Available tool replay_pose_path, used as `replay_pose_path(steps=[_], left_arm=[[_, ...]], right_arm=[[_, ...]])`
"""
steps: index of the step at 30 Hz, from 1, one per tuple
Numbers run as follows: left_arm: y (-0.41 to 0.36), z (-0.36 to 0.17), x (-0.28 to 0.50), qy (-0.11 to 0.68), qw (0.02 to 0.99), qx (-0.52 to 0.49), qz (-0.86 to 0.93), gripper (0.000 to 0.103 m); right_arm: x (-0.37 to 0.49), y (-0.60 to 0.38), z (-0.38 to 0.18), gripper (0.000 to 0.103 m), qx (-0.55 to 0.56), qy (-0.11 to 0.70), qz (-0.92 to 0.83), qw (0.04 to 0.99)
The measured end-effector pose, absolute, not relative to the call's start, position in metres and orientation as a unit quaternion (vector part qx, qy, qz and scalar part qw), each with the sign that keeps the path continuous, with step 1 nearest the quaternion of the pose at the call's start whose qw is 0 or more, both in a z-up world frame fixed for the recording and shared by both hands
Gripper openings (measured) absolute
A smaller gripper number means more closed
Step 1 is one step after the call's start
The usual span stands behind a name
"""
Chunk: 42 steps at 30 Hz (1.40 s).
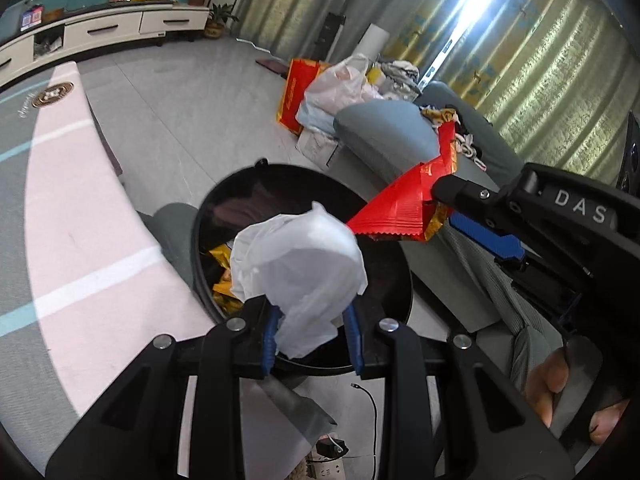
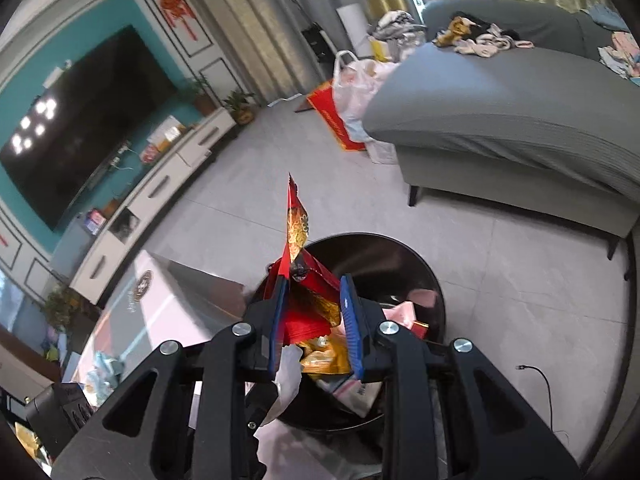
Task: Collect trash
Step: 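Open both tools over the black bin to drop the packet and bag, then move both tools back toward the trash on the rug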
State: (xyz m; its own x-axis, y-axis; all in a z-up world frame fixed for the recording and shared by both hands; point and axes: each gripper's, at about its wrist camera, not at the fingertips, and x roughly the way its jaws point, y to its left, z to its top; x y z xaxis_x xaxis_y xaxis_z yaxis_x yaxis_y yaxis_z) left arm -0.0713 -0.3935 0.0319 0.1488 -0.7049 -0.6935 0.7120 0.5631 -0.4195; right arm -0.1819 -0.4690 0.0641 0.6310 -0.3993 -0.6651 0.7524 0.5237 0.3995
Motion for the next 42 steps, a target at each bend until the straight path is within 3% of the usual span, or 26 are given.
replay_pose_path(steps=[5, 7, 10, 12, 15, 23, 33, 42], left_arm=[[-0.405, 0.021, -0.071, 0.470, 0.748, 0.003, -0.468, 0.030], [-0.407, 0.020, -0.073, 0.469, 0.751, 0.003, -0.465, 0.045], [-0.402, 0.026, -0.075, 0.458, 0.760, -0.002, -0.461, 0.075], [-0.396, 0.034, -0.076, 0.446, 0.765, -0.008, -0.463, 0.085], [-0.381, 0.048, -0.077, 0.429, 0.778, -0.013, -0.460, 0.094], [-0.302, 0.083, -0.067, 0.403, 0.823, -0.041, -0.397, 0.100], [-0.185, 0.120, -0.053, 0.379, 0.892, -0.064, -0.238, 0.100], [-0.081, 0.119, -0.049, 0.368, 0.922, -0.096, -0.071, 0.100]], right_arm=[[-0.179, -0.473, 0.057, 0.028, 0.345, 0.276, -0.359, 0.822], [-0.180, -0.476, 0.055, 0.028, 0.353, 0.277, -0.358, 0.819], [-0.182, -0.477, 0.059, 0.048, 0.359, 0.267, -0.359, 0.819], [-0.186, -0.475, 0.063, 0.070, 0.354, 0.255, -0.370, 0.820], [-0.190, -0.473, 0.069, 0.079, 0.359, 0.240, -0.367, 0.824], [-0.176, -0.441, 0.098, 0.100, 0.323, 0.211, -0.322, 0.865], [-0.137, -0.377, 0.131, 0.100, 0.266, 0.190, -0.242, 0.914], [-0.101, -0.321, 0.137, 0.100, 0.212, 0.204, -0.174, 0.940]])
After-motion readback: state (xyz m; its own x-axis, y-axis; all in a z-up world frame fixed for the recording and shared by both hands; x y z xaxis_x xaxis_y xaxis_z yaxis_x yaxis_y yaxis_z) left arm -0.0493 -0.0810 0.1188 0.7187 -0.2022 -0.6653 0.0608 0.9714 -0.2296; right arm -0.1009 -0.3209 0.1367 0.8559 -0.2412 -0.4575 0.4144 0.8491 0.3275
